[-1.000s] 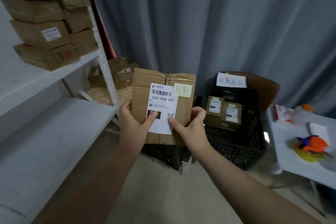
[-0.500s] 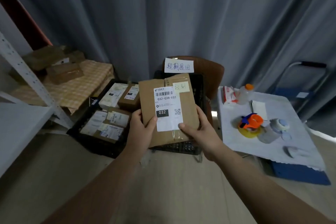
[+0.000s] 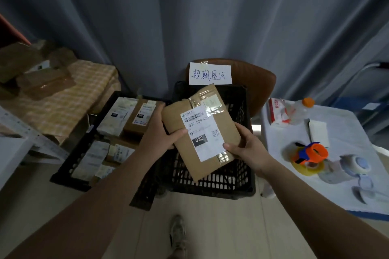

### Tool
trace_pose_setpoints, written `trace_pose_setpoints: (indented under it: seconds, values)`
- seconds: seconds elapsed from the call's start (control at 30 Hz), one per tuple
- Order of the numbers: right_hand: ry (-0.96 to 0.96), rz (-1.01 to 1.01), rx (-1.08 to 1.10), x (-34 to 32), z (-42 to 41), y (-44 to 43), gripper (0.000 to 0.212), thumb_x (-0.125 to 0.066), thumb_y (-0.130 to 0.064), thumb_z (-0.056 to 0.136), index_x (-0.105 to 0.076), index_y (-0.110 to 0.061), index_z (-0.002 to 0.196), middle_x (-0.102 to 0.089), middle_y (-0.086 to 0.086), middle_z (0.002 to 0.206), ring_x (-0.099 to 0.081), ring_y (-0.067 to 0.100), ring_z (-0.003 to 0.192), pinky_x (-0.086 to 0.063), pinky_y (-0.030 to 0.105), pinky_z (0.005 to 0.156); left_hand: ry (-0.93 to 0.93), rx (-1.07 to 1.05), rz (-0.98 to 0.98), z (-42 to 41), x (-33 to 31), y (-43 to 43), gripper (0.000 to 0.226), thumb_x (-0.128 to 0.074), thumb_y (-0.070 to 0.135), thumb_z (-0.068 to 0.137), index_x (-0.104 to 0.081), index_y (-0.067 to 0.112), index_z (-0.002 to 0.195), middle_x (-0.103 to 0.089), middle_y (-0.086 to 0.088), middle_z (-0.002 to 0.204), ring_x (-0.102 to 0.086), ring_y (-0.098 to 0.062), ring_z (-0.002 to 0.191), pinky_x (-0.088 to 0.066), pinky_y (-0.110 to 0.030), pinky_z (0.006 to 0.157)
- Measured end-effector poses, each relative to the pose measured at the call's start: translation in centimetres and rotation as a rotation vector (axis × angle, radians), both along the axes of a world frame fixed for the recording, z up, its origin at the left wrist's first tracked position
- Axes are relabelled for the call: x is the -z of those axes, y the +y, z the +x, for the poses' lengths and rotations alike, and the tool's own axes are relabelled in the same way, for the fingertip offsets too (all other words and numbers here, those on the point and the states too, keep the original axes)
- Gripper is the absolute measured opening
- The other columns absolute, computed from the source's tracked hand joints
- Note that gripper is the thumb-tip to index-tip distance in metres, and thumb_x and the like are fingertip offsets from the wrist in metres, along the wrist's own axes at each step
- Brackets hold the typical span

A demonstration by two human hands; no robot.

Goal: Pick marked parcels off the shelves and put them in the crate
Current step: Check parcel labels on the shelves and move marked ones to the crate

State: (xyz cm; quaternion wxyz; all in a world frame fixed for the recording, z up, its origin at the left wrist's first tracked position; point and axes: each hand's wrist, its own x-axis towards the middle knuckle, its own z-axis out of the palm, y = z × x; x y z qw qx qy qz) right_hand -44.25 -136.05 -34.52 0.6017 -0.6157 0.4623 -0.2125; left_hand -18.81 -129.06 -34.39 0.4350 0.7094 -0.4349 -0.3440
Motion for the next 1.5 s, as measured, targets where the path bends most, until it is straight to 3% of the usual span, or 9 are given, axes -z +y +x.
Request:
trace_pose_setpoints:
  seconds: [0.2, 0.4, 0.67, 0.8, 0.93, 1.03, 1.17, 1.37, 1.5]
  values:
    - [0.198, -0.071, 0.224, 4.5, 2.2, -7.0, 0.061, -0.08, -0.038, 0.072, -0.052, -0.037, 0.125, -0.044, 0.002, 0.133, -0.047, 0.023, 0.122, -0.048, 0.044, 0.099, -0.112, 0.005, 0.188, 2.1, 4.2, -5.7, 0.051, -0.071, 0.038, 0.081, -0.035, 0.02, 0.113, -0.049, 0.003, 0.106, -0.052, -0.016, 0.1, -0.041, -0.027, 0.073]
    - [0.234, 0.148, 0.242, 9.8, 4.4, -10.3, 0.059, -0.075, -0.016, 0.081, -0.044, -0.022, 0.131, -0.051, 0.006, 0.127, -0.052, 0.024, 0.114, -0.053, 0.038, 0.086, -0.254, 0.032, 0.378, 1.3, 11.1, -7.1, 0.068, -0.06, 0.049, 0.086, -0.035, 0.017, 0.14, -0.052, -0.003, 0.13, -0.051, -0.025, 0.117, -0.046, -0.041, 0.094]
    - [0.488, 0.058, -0.074, 15.7, 3.3, -12.3, 0.071, -0.079, -0.02, 0.075, -0.042, -0.033, 0.133, -0.038, -0.002, 0.127, -0.044, 0.019, 0.116, -0.049, 0.041, 0.097, -0.284, -0.014, 0.472, -1.8, 17.2, -7.6, 0.085, -0.074, 0.048, 0.074, -0.031, 0.012, 0.137, -0.047, -0.009, 0.124, -0.049, -0.026, 0.116, -0.046, -0.037, 0.092]
    - [0.448, 0.051, -0.062, 16.8, 1.5, -11.0, 0.07, -0.076, -0.027, 0.078, -0.038, -0.036, 0.136, -0.045, -0.002, 0.128, -0.048, 0.019, 0.116, -0.053, 0.042, 0.091, -0.289, -0.096, 0.371, -3.6, 17.4, -5.8, 0.07, -0.064, 0.051, 0.081, -0.039, 0.015, 0.136, -0.049, -0.004, 0.12, -0.05, -0.021, 0.111, -0.047, -0.032, 0.085]
    - [0.451, 0.069, -0.003, 16.6, 1.2, -9.9, 0.073, -0.072, -0.027, 0.083, -0.028, -0.024, 0.142, -0.043, -0.005, 0.117, -0.048, 0.013, 0.105, -0.052, 0.028, 0.079, -0.234, -0.147, 0.369, -5.3, 17.0, -4.4, 0.067, -0.06, 0.044, 0.086, -0.035, 0.013, 0.14, -0.046, -0.007, 0.126, -0.051, -0.021, 0.113, -0.048, -0.031, 0.083]
    - [0.437, 0.062, 0.017, 16.8, 1.6, -9.8, 0.073, -0.072, -0.029, 0.083, -0.028, -0.023, 0.141, -0.047, -0.002, 0.119, -0.049, 0.013, 0.102, -0.045, 0.017, 0.064, -0.214, -0.15, 0.328, -5.5, 17.0, -4.1, 0.083, -0.066, 0.039, 0.083, -0.019, 0.017, 0.148, -0.04, -0.009, 0.136, -0.044, -0.022, 0.122, -0.046, -0.04, 0.095]
    - [0.444, 0.031, 0.009, 18.7, 3.5, -10.5, 0.069, -0.071, -0.031, 0.084, -0.032, -0.026, 0.14, -0.043, 0.005, 0.133, -0.046, 0.016, 0.111, -0.046, 0.027, 0.078, -0.348, -0.026, 0.408, -4.8, 18.4, -5.6, 0.095, -0.07, 0.036, 0.082, -0.005, 0.024, 0.151, -0.028, -0.014, 0.141, -0.039, -0.029, 0.125, -0.041, -0.044, 0.101]
    - [0.499, -0.057, 0.042, 23.2, 6.7, -12.3, 0.065, -0.069, -0.033, 0.085, -0.036, -0.02, 0.14, -0.029, 0.009, 0.138, -0.044, 0.019, 0.112, -0.038, 0.023, 0.085, -0.558, 0.135, 0.525, -2.4, 22.6, -8.9, 0.08, -0.06, 0.042, 0.088, -0.012, 0.025, 0.15, 0.009, -0.009, 0.154, -0.02, -0.037, 0.136, -0.031, -0.048, 0.11]
    - [0.585, -0.166, 0.035, 25.0, 8.1, -13.6, 0.066, -0.071, -0.04, 0.082, -0.04, -0.017, 0.136, -0.034, 0.012, 0.135, -0.047, 0.025, 0.116, -0.037, 0.023, 0.084, -0.682, 0.343, 0.579, -1.0, 24.8, -9.3, 0.092, -0.058, 0.053, 0.084, -0.003, 0.024, 0.151, 0.011, -0.006, 0.156, -0.004, -0.036, 0.142, -0.018, -0.051, 0.115]
